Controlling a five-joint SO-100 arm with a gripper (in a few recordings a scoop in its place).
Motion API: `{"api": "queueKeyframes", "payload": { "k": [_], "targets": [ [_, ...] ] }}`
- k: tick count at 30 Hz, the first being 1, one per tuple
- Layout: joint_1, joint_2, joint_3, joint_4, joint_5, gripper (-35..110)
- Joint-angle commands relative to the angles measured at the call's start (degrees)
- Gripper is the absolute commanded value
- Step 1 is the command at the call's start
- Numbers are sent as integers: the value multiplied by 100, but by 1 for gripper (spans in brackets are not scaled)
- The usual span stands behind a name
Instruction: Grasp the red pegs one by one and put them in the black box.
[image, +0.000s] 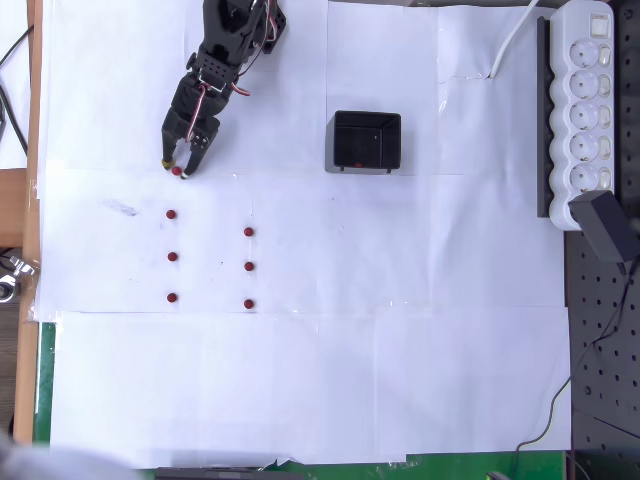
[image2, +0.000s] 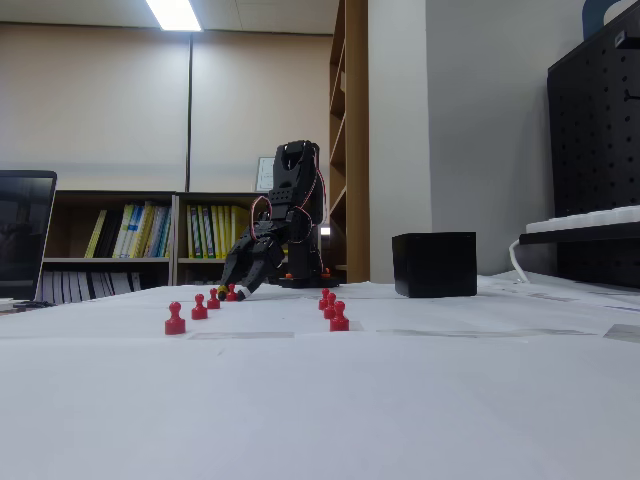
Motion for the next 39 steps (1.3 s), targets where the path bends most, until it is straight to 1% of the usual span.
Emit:
{"api": "queueKeyframes", "payload": {
  "k": [1,5,10,15,17,19,21,23,26,29,31,34,37,39],
  "targets": [
    [62,53,255,-35,-123,5],
    [62,53,264,-35,-158,0],
    [35,-35,272,246,-132,0],
    [-79,-756,369,1617,35,0],
    [-211,-1151,580,2698,44,0],
    [-369,-1512,1099,4254,-53,0],
    [-633,-1714,1890,6021,-220,0],
    [-1020,-1854,2707,7488,-527,0],
    [-1819,-2013,3938,9299,-1072,0],
    [-2830,-2048,5256,10644,-1740,0],
    [-3568,-2030,6091,11355,-2188,0],
    [-4755,-2013,7022,11988,-2900,0],
    [-5766,-1688,7717,12261,-3639,0],
    [-6275,-1424,7893,12138,-3973,0]
  ]
}}
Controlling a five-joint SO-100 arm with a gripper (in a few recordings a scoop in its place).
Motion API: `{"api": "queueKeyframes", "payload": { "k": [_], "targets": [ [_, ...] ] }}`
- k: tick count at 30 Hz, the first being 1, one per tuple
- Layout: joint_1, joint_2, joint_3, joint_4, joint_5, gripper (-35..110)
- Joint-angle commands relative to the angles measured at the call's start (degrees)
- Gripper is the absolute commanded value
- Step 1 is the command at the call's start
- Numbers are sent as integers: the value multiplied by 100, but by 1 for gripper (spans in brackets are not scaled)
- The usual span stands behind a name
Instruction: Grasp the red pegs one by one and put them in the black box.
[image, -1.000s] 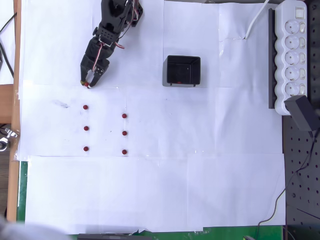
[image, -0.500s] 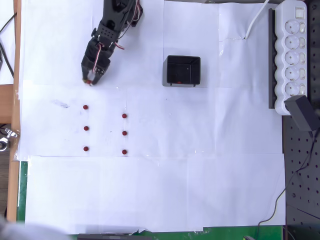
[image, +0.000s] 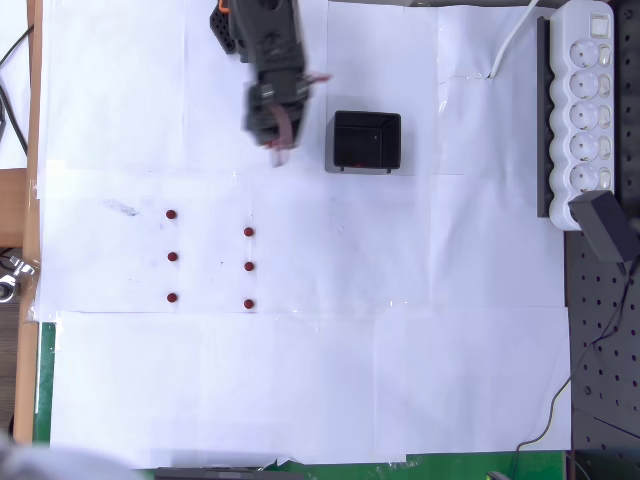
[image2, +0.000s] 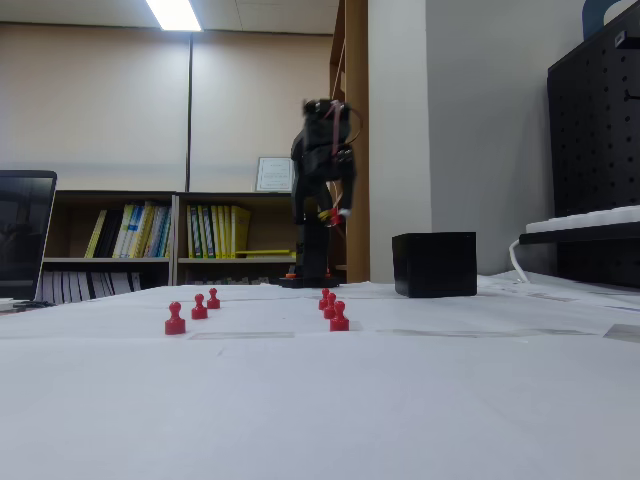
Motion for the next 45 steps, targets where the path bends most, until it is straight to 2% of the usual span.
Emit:
{"api": "queueKeyframes", "payload": {
  "k": [1,8,15,21,28,33,38,45],
  "targets": [
    [-1134,316,817,0,-686,0],
    [-1740,1468,686,-870,-1099,0],
    [-1960,2540,431,-1767,-1063,1],
    [-2030,2619,396,-1740,-1090,16],
    [-1459,1371,835,-1494,-1028,21],
    [-457,-9,923,-1424,-334,21],
    [756,-914,-1195,-2496,765,21],
    [2057,-738,-4043,-5467,2118,21]
  ]
}}
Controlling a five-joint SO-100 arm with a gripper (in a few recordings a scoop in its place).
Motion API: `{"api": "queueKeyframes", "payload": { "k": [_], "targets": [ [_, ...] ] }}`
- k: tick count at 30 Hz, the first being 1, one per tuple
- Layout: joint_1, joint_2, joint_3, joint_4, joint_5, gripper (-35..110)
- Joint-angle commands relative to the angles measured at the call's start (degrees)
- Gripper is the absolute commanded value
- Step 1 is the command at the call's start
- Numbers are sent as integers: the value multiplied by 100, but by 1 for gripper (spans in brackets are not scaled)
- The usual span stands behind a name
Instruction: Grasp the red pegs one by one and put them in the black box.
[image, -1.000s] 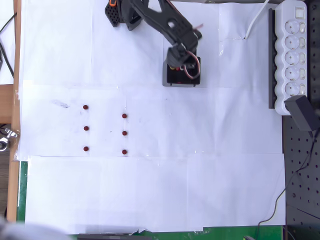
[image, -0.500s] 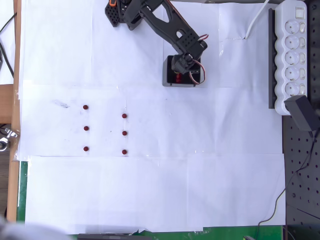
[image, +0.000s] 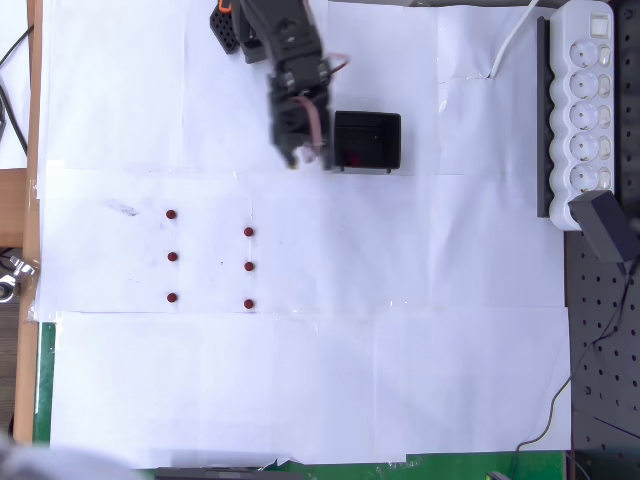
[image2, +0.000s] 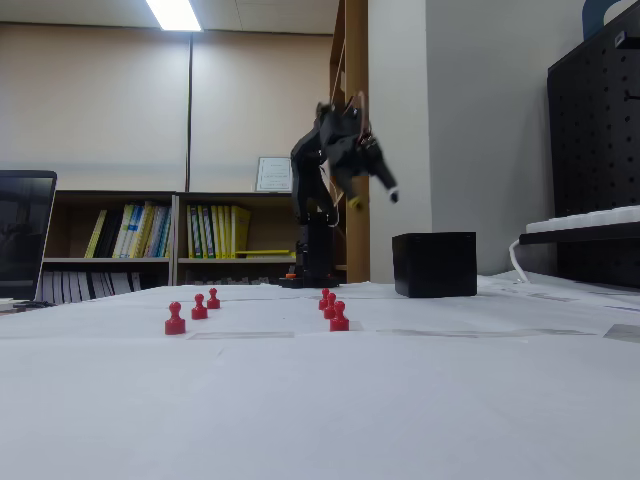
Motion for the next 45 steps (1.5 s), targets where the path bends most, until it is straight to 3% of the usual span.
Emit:
{"api": "queueKeyframes", "payload": {
  "k": [1,11,21,37,45],
  "targets": [
    [448,18,-677,-1626,519,21],
    [844,1169,-1556,-4236,932,21],
    [932,2171,-1670,-5722,1266,20],
    [879,3305,-1406,-7409,1556,20],
    [773,3823,-1002,-7690,1573,20]
  ]
}}
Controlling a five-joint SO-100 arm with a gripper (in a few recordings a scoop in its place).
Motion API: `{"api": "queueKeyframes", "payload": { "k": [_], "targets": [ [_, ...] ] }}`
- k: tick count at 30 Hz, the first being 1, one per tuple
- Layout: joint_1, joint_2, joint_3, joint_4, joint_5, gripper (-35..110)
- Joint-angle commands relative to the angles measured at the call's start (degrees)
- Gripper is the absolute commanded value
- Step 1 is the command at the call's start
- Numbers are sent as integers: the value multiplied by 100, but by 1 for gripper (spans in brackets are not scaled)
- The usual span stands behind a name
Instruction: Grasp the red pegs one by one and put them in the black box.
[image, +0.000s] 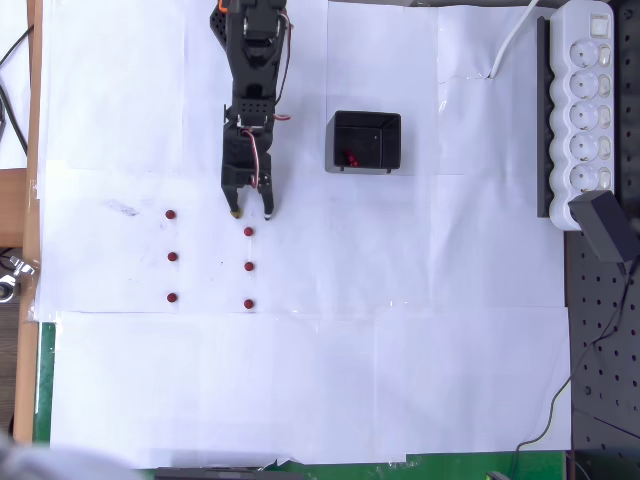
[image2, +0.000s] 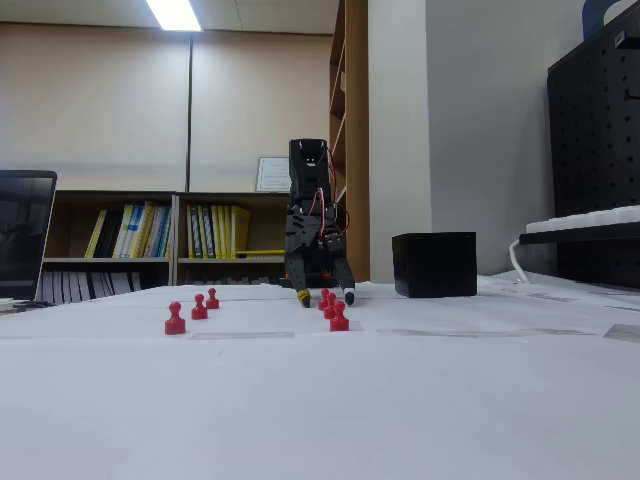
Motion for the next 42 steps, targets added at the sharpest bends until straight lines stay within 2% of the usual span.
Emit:
{"api": "queueKeyframes", "payload": {
  "k": [1,14,42],
  "targets": [
    [-79,193,422,-272,44,20],
    [-272,686,642,-940,97,20],
    [-193,958,659,-1002,70,15]
  ]
}}
